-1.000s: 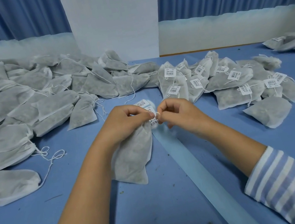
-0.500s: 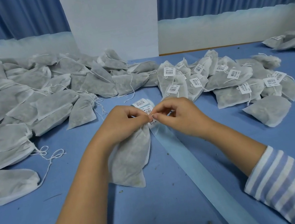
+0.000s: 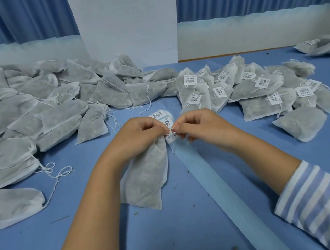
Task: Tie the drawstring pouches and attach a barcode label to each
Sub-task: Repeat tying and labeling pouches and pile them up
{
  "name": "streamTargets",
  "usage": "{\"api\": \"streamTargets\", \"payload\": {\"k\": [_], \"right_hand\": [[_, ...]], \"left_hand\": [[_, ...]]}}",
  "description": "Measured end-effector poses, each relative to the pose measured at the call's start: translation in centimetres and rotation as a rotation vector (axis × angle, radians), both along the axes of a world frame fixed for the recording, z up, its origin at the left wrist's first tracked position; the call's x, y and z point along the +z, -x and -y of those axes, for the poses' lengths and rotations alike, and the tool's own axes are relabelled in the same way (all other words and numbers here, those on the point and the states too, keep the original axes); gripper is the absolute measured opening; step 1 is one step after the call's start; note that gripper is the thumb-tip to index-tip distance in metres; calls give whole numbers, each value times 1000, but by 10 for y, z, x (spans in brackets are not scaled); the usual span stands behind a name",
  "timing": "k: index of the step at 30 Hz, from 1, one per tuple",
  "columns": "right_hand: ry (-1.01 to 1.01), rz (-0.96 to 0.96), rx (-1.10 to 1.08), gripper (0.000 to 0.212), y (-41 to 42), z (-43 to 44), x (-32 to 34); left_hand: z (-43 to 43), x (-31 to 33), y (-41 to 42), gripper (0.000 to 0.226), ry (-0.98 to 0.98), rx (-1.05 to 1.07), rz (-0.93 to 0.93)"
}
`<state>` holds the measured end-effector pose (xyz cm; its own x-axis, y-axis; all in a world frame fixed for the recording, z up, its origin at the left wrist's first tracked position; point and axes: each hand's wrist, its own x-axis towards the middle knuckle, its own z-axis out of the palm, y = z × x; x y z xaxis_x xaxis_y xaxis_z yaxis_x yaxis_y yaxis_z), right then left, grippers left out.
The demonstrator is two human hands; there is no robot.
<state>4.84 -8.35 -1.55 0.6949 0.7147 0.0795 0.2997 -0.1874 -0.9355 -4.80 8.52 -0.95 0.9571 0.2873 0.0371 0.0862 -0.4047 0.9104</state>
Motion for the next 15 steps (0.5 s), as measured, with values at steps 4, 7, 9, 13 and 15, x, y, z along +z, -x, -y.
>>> {"api": "streamTargets", "payload": {"k": [4,7,9,13,15], "right_hand": [[-100,77,5,15,3,-1,-1],[-163,172,28,22,7,-2,-1],[-163,217,0,21,8,-2,-1],[-208,236,-61,26,9,-1,-1],[-218,281,-63,30,10,-1,-2]], "left_hand": [[1,1,-1,15,105,-40,-46],[1,1,-2,17,161,-55,-52],[1,0,-2,19,201,-62,-62],[-1,-1,-4,15,335,-42,-63],[-2,-2,-6,16,385,-44,-54]]}}
